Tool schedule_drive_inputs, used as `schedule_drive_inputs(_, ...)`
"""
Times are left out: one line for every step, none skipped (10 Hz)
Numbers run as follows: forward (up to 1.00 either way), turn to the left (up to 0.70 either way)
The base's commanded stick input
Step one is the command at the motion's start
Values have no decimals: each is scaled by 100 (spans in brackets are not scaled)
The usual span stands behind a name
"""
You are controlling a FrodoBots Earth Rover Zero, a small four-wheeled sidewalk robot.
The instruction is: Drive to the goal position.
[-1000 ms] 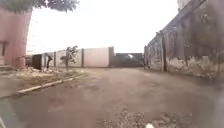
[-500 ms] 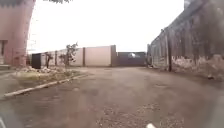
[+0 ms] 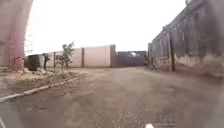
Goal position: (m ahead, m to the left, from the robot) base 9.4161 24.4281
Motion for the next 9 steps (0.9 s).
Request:
schedule_drive_inputs(85,0)
schedule_drive_inputs(85,0)
schedule_drive_inputs(85,0)
schedule_drive_inputs(85,-5)
schedule_drive_inputs(85,-15)
schedule_drive_inputs(85,-32)
schedule_drive_inputs(85,-23)
schedule_drive_inputs(85,-11)
schedule_drive_inputs(85,-1)
